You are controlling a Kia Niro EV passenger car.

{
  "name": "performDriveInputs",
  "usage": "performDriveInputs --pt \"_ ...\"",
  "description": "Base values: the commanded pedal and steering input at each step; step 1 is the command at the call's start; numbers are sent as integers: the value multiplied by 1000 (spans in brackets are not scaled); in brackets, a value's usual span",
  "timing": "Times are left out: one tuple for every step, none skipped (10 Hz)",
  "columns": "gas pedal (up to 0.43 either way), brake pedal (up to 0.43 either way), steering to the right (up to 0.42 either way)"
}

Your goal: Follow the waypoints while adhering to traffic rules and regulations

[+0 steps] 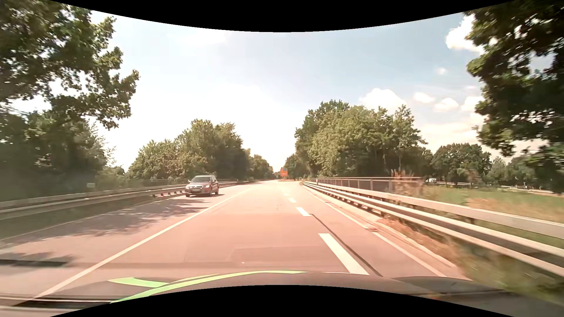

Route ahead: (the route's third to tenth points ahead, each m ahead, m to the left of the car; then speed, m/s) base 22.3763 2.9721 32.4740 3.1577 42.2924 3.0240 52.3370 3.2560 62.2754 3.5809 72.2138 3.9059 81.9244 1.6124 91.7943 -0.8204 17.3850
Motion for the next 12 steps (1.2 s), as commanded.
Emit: performDriveInputs --pt "0 55 4" --pt "0 55 4" --pt "0 61 3" --pt "0 61 4" --pt "0 67 3" --pt "0 67 4" --pt "0 73 3" --pt "0 85 3" --pt "0 91 3" --pt "0 98 1" --pt "0 98 0" --pt "0 98 0"
